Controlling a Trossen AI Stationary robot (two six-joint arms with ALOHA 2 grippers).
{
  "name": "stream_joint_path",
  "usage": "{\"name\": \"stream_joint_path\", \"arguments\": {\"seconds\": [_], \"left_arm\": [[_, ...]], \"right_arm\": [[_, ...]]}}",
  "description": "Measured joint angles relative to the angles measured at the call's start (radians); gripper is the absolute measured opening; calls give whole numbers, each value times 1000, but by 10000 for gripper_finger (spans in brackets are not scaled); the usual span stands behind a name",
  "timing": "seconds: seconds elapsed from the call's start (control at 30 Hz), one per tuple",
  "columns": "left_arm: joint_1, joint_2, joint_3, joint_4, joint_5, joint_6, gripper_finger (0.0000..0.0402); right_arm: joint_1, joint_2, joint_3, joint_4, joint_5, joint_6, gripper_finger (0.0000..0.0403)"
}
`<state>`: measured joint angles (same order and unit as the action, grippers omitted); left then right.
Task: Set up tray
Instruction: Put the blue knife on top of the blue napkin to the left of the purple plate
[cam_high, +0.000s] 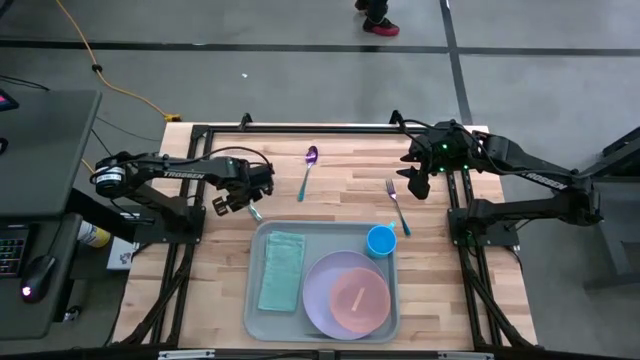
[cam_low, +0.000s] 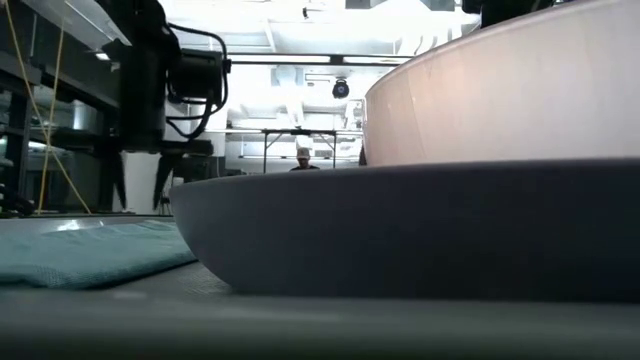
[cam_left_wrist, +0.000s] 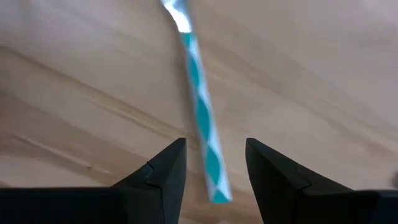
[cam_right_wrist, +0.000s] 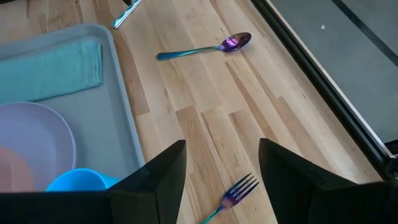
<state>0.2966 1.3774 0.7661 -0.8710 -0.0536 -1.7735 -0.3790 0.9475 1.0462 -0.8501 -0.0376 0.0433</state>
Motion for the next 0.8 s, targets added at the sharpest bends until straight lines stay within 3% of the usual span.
{"name": "stream_joint_path", "arguments": {"seconds": [0.3, 0.53, 0.8], "left_arm": [[17, 8, -23, -33, 38, -14, 195], [45, 8, -84, 135, 41, -17, 195], [50, 8, -122, 141, 64, -23, 195]], "right_arm": [[0, 0, 0, -1, 0, -3, 179], [0, 0, 0, -7, 0, -8, 179], [0, 0, 0, -14, 0, -11, 179]]}}
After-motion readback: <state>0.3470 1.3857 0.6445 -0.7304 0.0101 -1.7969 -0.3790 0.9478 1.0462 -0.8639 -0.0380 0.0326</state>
